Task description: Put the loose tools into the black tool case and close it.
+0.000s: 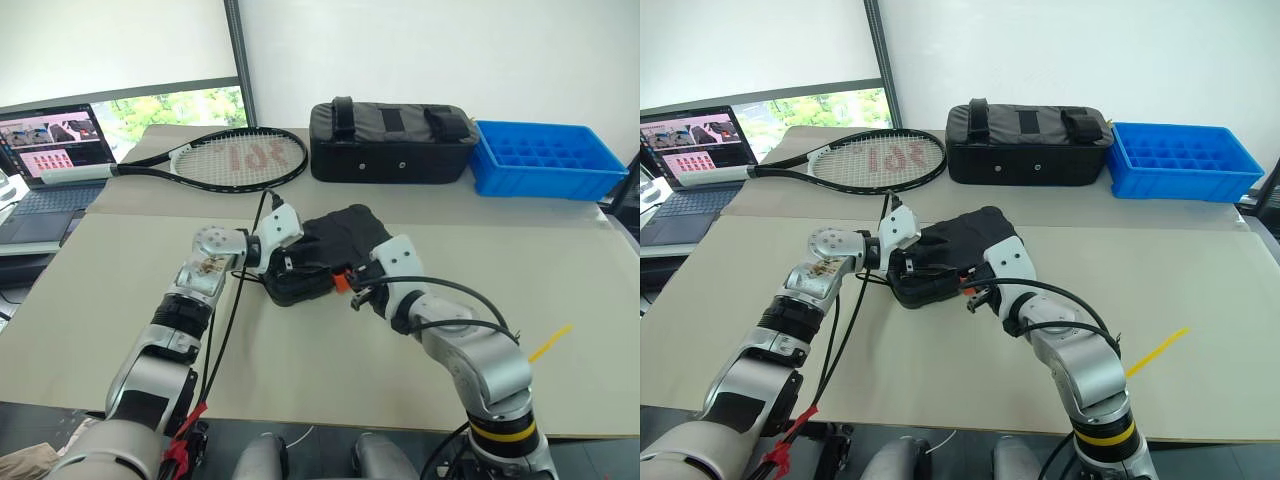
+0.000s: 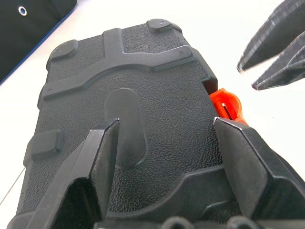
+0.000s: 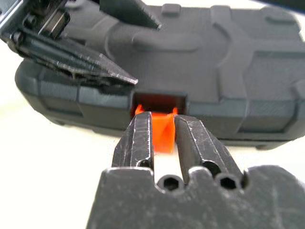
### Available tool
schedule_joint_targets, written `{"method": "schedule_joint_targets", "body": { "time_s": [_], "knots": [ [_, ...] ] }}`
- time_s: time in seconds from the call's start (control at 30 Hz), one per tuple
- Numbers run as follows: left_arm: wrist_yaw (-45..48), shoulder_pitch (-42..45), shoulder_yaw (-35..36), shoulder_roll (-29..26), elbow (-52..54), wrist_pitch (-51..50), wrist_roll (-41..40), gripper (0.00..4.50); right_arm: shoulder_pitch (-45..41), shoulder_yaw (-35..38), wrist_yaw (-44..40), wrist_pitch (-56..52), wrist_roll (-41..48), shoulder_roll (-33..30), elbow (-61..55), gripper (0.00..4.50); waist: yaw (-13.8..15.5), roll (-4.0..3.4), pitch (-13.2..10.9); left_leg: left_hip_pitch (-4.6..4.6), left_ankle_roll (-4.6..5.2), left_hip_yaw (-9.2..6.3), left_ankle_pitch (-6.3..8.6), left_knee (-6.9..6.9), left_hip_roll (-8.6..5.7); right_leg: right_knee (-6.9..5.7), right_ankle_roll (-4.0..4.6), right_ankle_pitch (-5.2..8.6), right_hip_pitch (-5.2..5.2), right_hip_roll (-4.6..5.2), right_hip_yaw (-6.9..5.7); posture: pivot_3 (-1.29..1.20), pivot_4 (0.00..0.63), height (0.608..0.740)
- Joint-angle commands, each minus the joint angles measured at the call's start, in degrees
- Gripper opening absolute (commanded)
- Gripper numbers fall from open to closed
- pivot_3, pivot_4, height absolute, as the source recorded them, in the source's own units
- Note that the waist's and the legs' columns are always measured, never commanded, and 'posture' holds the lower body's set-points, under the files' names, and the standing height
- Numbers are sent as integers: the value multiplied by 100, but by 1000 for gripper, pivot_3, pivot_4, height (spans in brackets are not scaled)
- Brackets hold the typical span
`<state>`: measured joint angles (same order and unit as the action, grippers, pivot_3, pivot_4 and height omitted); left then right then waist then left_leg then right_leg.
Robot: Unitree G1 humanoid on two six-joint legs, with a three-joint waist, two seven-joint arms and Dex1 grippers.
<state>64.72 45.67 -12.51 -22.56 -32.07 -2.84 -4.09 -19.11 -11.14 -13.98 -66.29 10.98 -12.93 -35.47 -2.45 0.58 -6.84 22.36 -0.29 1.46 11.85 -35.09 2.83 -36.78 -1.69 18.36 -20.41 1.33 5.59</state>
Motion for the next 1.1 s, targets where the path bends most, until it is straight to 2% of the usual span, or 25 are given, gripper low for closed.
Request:
{"method": "schedule_joint_targets", "body": {
  "time_s": [0.03, 0.67, 1.1],
  "knots": [
    [137, -301, -379, 9, -313, -159, 325, 3356, -27, -91, -13, -26, 72, 2, -96, 1163, 0, 0, 0, 0, 0, 0, 0, 0, 0, 0, 0, 0, 0, 0, 0, 0, 150, 707],
    [103, -361, -350, -16, -230, -201, 312, 3356, -150, -267, 83, 416, -63, 30, 646, 1163, -2, 5, 5, -1, 0, 0, 0, 2, 0, 1, 0, 0, 0, 0, 0, 0, 150, 707],
    [95, -403, -348, -17, -162, -259, 295, 3356, -417, -238, 171, 812, -233, 266, 1064, 1163, -21, 6, 6, -5, 0, 0, 0, 2, 1, -1, 0, 0, 0, -1, 1, 0, 150, 707]
  ]
}}
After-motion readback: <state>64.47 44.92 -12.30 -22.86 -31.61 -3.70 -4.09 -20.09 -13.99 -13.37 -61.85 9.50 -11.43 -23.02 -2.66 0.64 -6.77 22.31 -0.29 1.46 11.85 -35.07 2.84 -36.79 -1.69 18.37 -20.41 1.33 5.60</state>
